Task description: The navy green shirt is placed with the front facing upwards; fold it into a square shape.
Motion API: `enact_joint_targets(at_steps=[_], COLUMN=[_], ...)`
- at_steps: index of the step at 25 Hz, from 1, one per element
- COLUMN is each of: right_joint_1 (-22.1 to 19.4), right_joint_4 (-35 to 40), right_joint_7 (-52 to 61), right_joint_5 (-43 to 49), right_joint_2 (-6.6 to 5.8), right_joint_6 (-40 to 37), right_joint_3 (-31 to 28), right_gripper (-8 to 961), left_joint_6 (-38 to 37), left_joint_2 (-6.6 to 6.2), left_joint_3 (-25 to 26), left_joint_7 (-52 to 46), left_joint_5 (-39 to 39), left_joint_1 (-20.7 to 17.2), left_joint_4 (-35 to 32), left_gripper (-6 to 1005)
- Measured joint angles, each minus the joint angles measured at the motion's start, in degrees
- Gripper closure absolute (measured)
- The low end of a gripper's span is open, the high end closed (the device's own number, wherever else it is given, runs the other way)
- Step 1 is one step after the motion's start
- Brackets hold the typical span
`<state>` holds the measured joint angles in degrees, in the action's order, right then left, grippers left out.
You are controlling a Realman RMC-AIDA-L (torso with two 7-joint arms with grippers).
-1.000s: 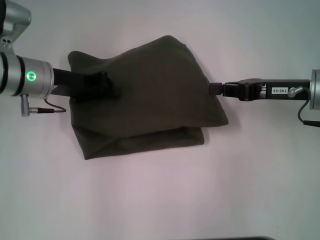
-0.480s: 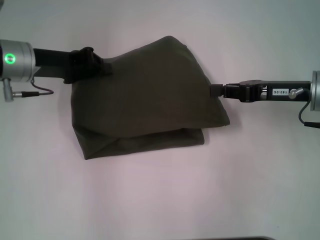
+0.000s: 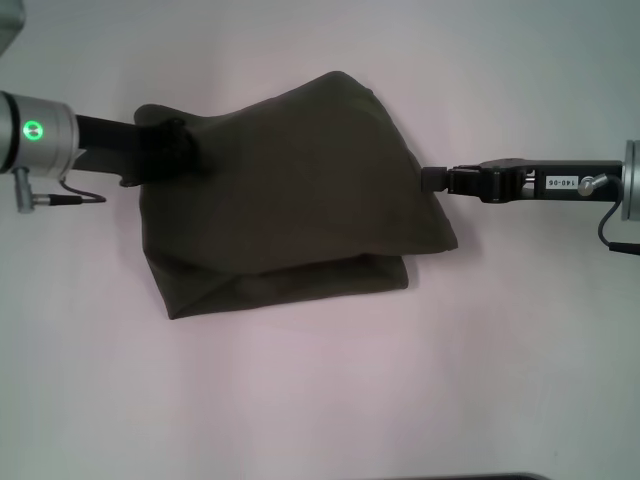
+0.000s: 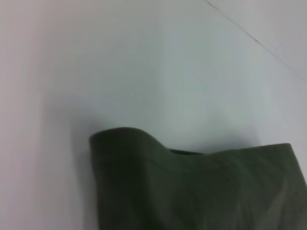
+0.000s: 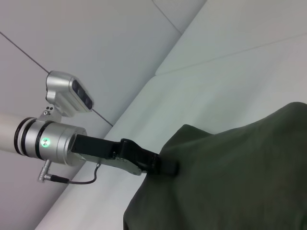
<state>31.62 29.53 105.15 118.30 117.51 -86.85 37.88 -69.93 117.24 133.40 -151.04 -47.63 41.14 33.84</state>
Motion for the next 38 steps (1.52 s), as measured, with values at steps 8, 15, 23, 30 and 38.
enact_joint_targets(at_steps=[8,15,23,30,38], right_joint_1=[0.02,-0.04,-0.13,-0.16,-0.1], right_joint_4=[0.0,-0.49,-0.79,-0.87,-0.88], right_joint_7=[0.13,0.22,0.23,0.25,0.58], right_joint_5=[0.0,0.0,0.0,0.0,0.0], right_joint_2=[-0.02,-0.04,-0.23,-0.17,-0.19], right_joint_6=[0.22,0.28,0.28,0.28,0.29], right_joint_3=[-0.01,0.06,0.09,0.09,0.51], right_gripper=[954,954,954,953,953], left_joint_6=[0.81,-0.07,-5.6,-0.5,4.43], left_joint_2=[-0.46,-0.14,-0.3,-0.13,-0.23], left_joint_3=[-0.38,0.25,1.97,1.33,1.24], left_joint_7=[-1.53,-1.89,-1.24,-1.89,-5.58], left_joint_5=[1.64,3.23,-1.41,-1.01,2.47], left_joint_1=[-0.31,-0.41,-2.67,-1.88,-1.4], left_joint_4=[-0.22,0.7,6.87,4.44,1.61], left_gripper=[998,998,998,997,997])
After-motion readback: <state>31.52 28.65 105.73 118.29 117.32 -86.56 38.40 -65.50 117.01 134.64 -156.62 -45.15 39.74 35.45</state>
